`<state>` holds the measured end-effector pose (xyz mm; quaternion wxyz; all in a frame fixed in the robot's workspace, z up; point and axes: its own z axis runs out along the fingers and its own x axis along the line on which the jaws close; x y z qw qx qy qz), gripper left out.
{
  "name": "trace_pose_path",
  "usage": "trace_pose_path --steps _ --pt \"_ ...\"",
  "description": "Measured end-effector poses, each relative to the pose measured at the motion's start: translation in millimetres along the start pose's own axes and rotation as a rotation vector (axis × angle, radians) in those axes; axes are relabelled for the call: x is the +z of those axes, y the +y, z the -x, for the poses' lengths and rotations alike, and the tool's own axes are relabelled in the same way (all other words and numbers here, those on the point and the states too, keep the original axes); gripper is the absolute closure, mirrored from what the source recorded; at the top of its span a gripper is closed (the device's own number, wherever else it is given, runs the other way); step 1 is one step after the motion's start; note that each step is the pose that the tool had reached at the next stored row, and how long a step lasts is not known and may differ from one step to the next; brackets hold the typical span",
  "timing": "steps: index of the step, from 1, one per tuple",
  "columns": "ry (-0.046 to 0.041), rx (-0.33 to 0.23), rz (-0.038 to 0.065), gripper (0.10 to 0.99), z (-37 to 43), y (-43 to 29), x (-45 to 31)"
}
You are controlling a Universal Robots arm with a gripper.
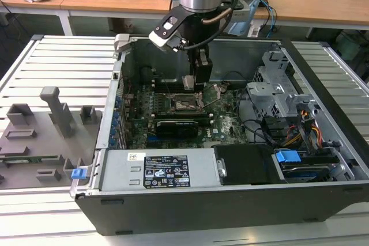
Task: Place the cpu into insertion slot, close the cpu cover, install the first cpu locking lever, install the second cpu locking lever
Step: 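Place the cpu into insertion slot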
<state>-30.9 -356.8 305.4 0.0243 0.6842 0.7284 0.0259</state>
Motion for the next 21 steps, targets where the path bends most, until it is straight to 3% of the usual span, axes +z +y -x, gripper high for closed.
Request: trace_pose_path --steps 21 --pt "0.0006 0.000 0.000 0.545 0.0 -0.5 7.3"
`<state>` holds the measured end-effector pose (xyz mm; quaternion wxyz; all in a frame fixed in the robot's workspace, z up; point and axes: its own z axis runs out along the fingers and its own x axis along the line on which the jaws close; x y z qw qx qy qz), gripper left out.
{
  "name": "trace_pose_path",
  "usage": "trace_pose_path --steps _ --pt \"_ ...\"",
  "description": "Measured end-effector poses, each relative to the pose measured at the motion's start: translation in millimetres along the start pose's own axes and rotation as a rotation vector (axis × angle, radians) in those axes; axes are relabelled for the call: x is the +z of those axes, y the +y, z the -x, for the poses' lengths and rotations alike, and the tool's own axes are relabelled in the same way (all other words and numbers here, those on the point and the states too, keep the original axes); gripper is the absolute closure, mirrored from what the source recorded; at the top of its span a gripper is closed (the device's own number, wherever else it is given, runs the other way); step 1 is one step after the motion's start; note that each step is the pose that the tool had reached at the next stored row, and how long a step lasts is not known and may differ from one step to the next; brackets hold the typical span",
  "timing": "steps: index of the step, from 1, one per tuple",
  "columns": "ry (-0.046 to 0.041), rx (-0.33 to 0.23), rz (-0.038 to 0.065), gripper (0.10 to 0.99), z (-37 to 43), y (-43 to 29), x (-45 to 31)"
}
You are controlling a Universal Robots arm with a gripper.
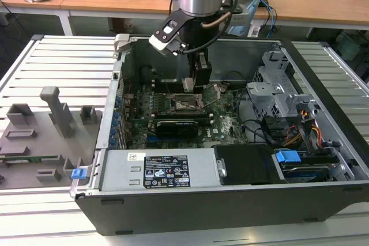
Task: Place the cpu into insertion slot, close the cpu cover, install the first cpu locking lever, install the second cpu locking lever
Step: 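Place the cpu into insertion slot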
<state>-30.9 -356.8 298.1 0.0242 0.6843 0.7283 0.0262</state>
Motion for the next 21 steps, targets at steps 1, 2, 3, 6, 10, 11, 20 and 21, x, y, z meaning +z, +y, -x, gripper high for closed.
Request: trace_pose_path --steps 1,2,3,6,10,11,20,21 --pt "-0.0001 0.000 0.000 0.545 0.0 0.0 0.6" --pt "-0.0002 0.000 0.000 0.545 0.0 -0.1 1.4" --pt "-0.0012 0.004 0.000 0.545 0.0 -0.2 2.5" --pt "-0.0047 0.036 0.000 0.545 0.0 -0.4 5.4" --pt "-0.0080 0.064 0.000 0.545 0.0 -0.6 8.5" --pt "-0.0086 0.064 0.000 0.545 -0.1 -0.7 9.1" --pt "-0.0089 0.064 0.000 0.545 -7.7 -1.0 17.7" --pt "-0.0088 0.064 0.000 0.545 -8.2 -1.1 18.5"
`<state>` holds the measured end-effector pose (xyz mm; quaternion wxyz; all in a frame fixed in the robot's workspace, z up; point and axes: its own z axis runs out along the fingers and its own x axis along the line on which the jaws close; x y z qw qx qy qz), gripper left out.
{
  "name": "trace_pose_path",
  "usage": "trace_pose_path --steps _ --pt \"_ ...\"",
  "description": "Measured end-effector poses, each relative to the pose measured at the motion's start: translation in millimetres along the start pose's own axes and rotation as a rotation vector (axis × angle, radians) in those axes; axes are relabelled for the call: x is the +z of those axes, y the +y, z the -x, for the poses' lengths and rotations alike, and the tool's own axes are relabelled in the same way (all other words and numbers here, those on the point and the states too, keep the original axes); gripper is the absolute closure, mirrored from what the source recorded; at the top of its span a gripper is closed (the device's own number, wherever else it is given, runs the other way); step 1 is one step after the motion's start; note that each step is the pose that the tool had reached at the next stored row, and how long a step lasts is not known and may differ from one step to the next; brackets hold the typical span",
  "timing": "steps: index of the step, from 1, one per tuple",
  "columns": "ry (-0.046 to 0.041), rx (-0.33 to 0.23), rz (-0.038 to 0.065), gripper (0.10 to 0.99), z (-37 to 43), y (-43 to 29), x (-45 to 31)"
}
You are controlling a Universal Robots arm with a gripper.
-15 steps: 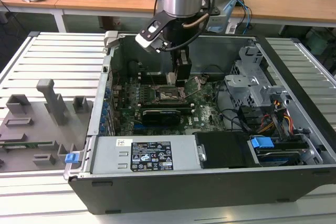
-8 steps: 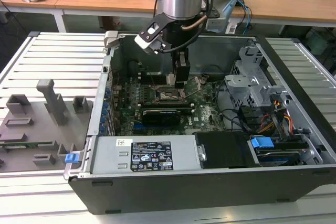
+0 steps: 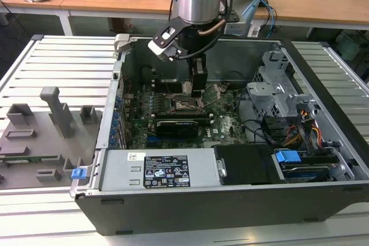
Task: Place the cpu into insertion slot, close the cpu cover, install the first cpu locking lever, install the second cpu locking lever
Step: 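Place the cpu into insertion slot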
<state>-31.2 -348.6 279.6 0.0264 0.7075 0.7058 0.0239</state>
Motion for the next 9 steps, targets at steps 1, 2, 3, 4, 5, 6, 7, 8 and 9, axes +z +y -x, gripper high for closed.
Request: trace_pose_path --steps 1,2,3,4,5,6,7,8,9 --pt "-0.0001 0.000 0.000 0.545 -1.2 -0.6 1.6" --pt "0.0000 0.000 0.000 0.545 -1.7 -0.8 2.8" --pt "-0.0001 0.000 0.000 0.545 -2.3 -0.9 4.1" --pt "-0.0001 0.000 0.000 0.545 -3.4 -1.0 6.4" --pt "-0.0001 0.000 0.000 0.545 -6.1 -1.4 11.3" --pt "-0.0001 0.000 0.000 0.545 -7.2 -1.7 14.0" --pt "-0.0001 0.000 0.000 0.545 -7.9 -2.3 17.7" --pt "-0.0001 0.000 0.000 0.545 -7.9 -2.4 18.9" --pt "0.0000 0.000 0.000 0.545 -8.0 -2.5 20.0"
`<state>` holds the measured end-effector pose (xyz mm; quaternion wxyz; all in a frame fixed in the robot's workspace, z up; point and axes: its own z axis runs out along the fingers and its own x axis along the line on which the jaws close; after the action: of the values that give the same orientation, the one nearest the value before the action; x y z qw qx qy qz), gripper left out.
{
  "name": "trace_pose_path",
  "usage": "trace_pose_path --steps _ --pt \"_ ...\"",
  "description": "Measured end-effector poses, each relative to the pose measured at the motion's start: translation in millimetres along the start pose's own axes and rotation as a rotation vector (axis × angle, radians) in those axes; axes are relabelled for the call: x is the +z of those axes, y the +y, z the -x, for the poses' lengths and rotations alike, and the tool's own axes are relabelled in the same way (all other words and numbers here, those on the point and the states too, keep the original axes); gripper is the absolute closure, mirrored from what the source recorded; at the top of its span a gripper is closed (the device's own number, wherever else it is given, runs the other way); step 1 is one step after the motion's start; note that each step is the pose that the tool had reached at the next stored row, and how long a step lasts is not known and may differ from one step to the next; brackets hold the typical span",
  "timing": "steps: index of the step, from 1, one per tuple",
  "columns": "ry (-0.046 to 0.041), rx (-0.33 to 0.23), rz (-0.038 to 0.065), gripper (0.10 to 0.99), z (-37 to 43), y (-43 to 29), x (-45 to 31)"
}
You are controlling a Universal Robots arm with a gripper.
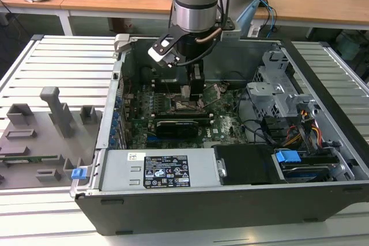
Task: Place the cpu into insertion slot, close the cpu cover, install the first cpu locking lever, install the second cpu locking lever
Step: 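Place the cpu into insertion slot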
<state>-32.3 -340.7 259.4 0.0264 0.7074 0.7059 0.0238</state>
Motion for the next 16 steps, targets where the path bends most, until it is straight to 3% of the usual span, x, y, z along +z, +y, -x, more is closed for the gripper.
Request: trace_pose_path --steps 16 --pt "0.0003 0.000 0.000 0.545 0.0 -0.5 5.8"
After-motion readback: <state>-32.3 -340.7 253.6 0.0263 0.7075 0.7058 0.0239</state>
